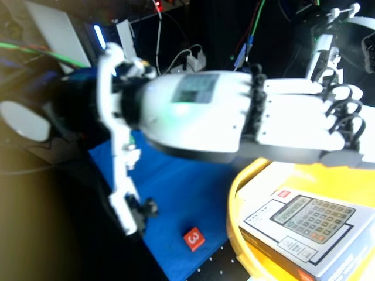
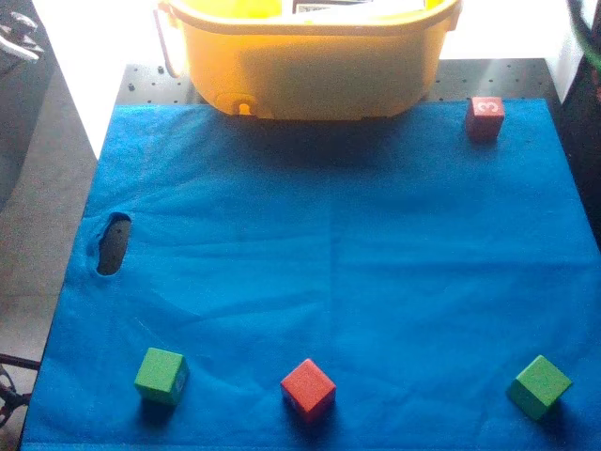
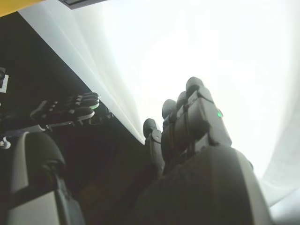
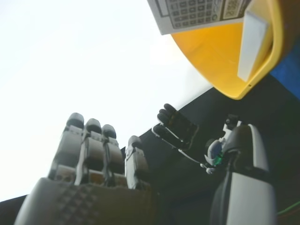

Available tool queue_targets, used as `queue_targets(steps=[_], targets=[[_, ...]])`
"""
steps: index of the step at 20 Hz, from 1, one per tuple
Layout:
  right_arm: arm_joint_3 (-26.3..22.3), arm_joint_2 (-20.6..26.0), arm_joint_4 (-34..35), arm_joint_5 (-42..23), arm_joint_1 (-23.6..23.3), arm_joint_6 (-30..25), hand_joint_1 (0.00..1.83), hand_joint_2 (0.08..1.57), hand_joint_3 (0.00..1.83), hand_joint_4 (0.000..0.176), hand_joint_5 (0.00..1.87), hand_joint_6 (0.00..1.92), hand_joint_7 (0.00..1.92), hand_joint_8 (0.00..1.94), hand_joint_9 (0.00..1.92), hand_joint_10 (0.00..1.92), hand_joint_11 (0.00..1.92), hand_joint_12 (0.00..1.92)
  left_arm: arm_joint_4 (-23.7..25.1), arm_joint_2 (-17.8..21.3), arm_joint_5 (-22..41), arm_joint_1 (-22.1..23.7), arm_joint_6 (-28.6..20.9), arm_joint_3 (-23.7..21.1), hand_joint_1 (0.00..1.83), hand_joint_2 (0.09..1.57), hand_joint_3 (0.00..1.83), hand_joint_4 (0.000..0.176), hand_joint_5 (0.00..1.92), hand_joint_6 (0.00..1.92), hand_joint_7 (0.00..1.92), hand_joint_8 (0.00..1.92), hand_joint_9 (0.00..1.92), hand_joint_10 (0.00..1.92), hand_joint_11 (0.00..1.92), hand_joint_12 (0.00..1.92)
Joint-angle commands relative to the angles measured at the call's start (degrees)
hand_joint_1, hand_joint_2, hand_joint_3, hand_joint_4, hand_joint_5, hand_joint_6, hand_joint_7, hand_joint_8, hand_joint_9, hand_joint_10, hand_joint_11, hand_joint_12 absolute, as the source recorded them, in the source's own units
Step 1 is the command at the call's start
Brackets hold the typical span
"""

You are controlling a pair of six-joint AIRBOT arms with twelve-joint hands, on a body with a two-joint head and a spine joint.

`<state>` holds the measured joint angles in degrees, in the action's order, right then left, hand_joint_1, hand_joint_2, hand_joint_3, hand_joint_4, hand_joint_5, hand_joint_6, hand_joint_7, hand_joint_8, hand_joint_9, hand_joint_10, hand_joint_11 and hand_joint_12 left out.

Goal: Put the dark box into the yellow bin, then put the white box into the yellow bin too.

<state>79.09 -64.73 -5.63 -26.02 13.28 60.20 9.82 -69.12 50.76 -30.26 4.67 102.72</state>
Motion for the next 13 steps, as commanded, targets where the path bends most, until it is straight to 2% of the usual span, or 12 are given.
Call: queue_targets(steps=[1, 4, 5, 7, 9, 10, 12, 13], targets=[[-0.31, 0.77, 1.14, -6.4, -1.2, 0.25, 0.86, 0.75, 0.0, 0.176, 0.0, 0.0, 0.0, 0.0, 0.0, 0.0, 0.0, 0.0, -3.23, 0.57, 5.81, 0.25, -0.41, -0.04, 1.05, 0.82, 0.0, 0.176, 0.25, 0.0, 0.22, 0.01, 0.17, 0.02, 0.18, 0.03], [-1.56, 3.72, 1.38, -4.31, -1.91, 0.25, 0.81, 0.71, 0.0, 0.176, 0.0, 0.0, 0.0, 0.0, 0.0, 0.0, 0.0, 0.0, -4.85, 1.91, 5.0, -1.41, -0.25, -0.04, 1.05, 0.8, 0.0, 0.176, 0.25, 0.0, 0.2, 0.0, 0.17, 0.01, 0.2, 0.04], [-1.67, 4.4, 1.37, -3.54, -2.89, 0.39, 0.8, 0.76, 0.01, 0.176, 0.0, 0.0, 0.0, 0.0, 0.0, 0.0, 0.0, 0.0, -5.72, 2.48, 5.03, -2.14, -0.25, -0.12, 1.07, 0.82, 0.0, 0.176, 0.25, 0.0, 0.19, 0.0, 0.16, 0.01, 0.18, 0.03], [-3.08, 6.52, 1.36, -3.39, -4.25, 1.06, 0.74, 0.72, 0.0, 0.176, 0.0, 0.0, 0.0, 0.0, 0.0, 0.0, 0.0, 0.0, -8.63, 3.97, 6.69, -3.76, 0.16, -0.98, 1.12, 0.87, 0.02, 0.171, 0.24, 0.0, 0.16, 0.0, 0.15, 0.0, 0.17, 0.02], [-5.45, 9.04, 1.37, -3.32, -5.91, 4.1, 0.66, 0.73, 0.0, 0.176, 0.0, 0.0, 0.0, 0.0, 0.0, 0.0, 0.0, 0.0, -11.74, 5.82, 9.98, -5.91, 1.26, -2.88, 1.05, 0.91, 0.02, 0.171, 0.19, 0.0, 0.11, 0.0, 0.11, 0.0, 0.15, 0.02], [-6.72, 10.25, 1.37, -3.32, -6.8, 5.58, 0.63, 0.72, 0.0, 0.176, 0.0, 0.0, 0.0, 0.0, 0.0, 0.0, 0.01, 0.0, -13.88, 6.97, 12.11, -7.34, 2.15, -4.48, 1.01, 0.91, 0.02, 0.168, 0.14, 0.0, 0.08, 0.0, 0.08, 0.0, 0.08, 0.0], [-10.24, 13.05, 1.35, -3.34, -8.41, 10.14, 0.7, 0.74, 0.0, 0.176, 0.0, 0.0, 0.04, 0.01, 0.0, 0.0, 0.04, 0.02, -19.73, 9.65, 19.59, -12.21, 4.88, -8.49, 0.92, 0.86, 0.0, 0.176, 0.12, 0.0, 0.08, 0.0, 0.08, 0.0, 0.0, 0.0], [-11.64, 14.03, 1.33, -3.34, -8.87, 11.5, 0.73, 0.78, 0.01, 0.176, 0.0, 0.0, 0.05, 0.01, 0.03, 0.01, 0.08, 0.04, -21.71, 10.65, 22.35, -14.15, 5.76, -9.99, 0.94, 0.87, 0.0, 0.176, 0.09, 0.0, 0.1, 0.01, 0.07, 0.0, 0.0, 0.0]])
